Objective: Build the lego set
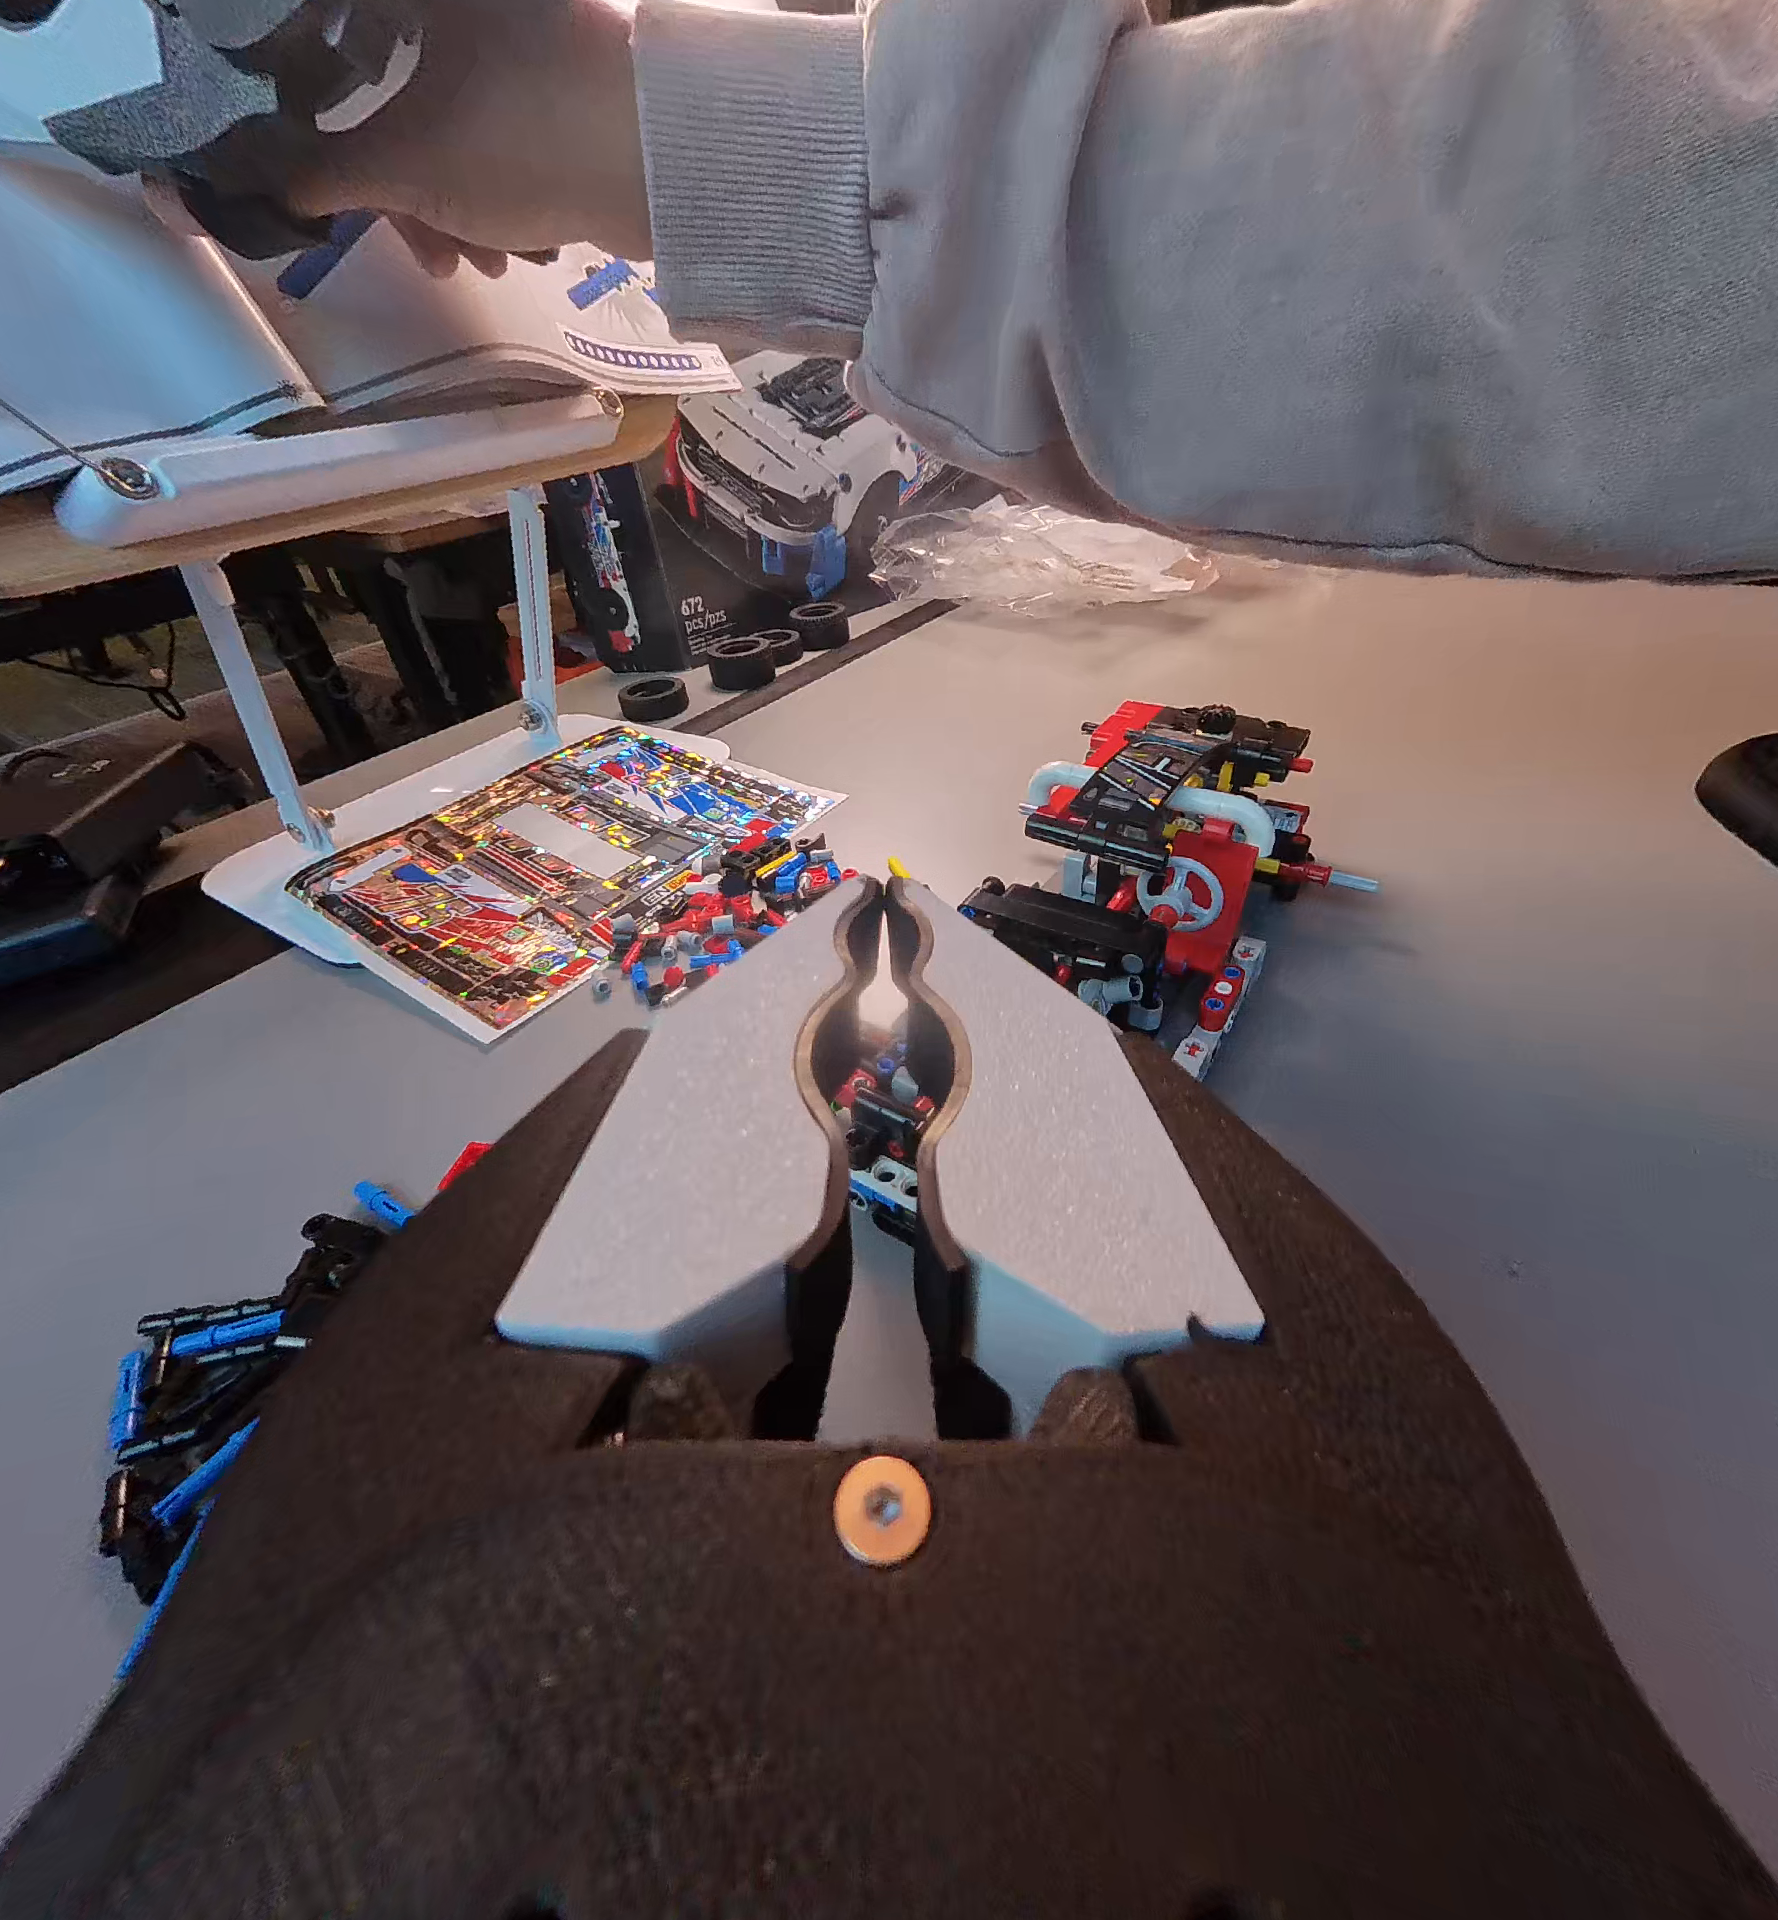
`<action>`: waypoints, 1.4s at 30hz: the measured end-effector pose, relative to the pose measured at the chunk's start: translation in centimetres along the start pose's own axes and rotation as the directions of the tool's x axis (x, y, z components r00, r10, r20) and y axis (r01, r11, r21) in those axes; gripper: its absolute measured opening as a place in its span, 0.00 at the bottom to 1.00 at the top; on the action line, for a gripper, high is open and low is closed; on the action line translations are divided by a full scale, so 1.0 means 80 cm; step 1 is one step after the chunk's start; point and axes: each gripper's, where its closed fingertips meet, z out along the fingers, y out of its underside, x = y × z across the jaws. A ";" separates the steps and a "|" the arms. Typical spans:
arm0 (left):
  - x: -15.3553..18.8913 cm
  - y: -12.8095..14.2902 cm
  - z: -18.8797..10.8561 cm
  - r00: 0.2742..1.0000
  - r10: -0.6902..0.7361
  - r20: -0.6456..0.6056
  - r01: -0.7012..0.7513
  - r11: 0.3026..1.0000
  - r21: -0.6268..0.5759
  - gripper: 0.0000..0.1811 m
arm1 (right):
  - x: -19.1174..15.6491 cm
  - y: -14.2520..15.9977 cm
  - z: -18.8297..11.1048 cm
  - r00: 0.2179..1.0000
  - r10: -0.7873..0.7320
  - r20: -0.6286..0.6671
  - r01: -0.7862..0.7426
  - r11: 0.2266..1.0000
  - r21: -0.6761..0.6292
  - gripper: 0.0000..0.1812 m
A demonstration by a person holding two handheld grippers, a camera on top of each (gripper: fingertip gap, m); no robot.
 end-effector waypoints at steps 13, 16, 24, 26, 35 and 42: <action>0.004 -0.002 -0.003 0.999 0.037 0.003 -0.037 0.999 -0.005 0.00 | -0.031 -0.001 -0.002 0.977 -0.130 0.170 0.146 0.986 -0.084 0.00; 0.005 -0.004 -0.004 0.999 0.043 -0.001 -0.043 0.999 -0.003 0.00 | 0.003 -0.023 -0.021 0.990 0.065 0.122 -0.072 0.996 0.057 0.00; 0.006 -0.002 -0.003 0.999 0.033 -0.021 -0.033 0.999 0.000 0.00 | 0.124 0.013 -0.020 0.780 0.616 0.115 -0.626 0.758 0.182 0.00; 0.002 -0.004 -0.005 0.999 0.046 0.006 -0.046 0.999 0.003 0.00 | 0.131 0.022 -0.012 0.754 0.644 0.127 -0.656 0.737 0.161 0.00; -0.016 -0.008 -0.009 0.992 0.062 0.106 -0.062 0.998 -0.002 0.02 | 0.129 0.034 -0.005 0.786 0.613 0.082 -0.619 0.777 0.113 0.00; -0.014 -0.006 -0.007 0.993 0.064 0.101 -0.063 0.998 -0.011 0.02 | 0.131 0.045 -0.012 0.799 0.598 0.071 -0.602 0.790 0.117 0.00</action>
